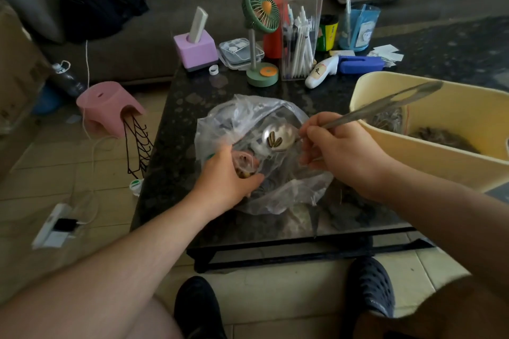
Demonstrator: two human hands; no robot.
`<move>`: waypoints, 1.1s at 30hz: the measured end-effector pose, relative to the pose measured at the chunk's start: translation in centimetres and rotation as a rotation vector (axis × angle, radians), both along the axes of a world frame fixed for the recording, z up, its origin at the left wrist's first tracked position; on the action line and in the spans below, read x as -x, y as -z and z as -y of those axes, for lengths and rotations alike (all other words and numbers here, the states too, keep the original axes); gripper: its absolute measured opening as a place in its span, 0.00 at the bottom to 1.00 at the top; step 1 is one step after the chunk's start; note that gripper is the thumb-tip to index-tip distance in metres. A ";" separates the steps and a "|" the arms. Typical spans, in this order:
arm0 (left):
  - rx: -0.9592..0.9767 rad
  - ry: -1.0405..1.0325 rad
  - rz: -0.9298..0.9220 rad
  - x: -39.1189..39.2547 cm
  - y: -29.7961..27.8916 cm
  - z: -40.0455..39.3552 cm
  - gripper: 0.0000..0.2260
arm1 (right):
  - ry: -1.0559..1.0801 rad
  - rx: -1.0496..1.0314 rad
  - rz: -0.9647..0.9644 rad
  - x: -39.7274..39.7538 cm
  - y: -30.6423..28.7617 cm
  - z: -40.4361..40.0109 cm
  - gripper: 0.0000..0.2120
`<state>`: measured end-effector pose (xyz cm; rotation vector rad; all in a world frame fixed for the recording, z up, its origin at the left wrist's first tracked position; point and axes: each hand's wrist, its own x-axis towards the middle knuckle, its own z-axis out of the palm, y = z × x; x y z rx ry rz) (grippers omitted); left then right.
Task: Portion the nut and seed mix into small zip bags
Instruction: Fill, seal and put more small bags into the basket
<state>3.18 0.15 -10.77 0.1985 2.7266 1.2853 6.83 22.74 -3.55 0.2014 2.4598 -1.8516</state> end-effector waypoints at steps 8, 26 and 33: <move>-0.115 -0.045 -0.064 0.1 0.0 -0.8 0.38 | -0.446 -0.690 -0.650 -1.8 -0.8 1.8 0.07; -0.141 -0.025 0.009 0.1 0.2 -0.2 0.28 | -0.542 -1.100 -0.468 1.5 4.0 -2.3 0.19; -0.172 -0.046 -0.019 0.7 -0.3 -0.2 0.23 | -0.542 -1.157 -0.276 4.4 4.6 0.3 0.28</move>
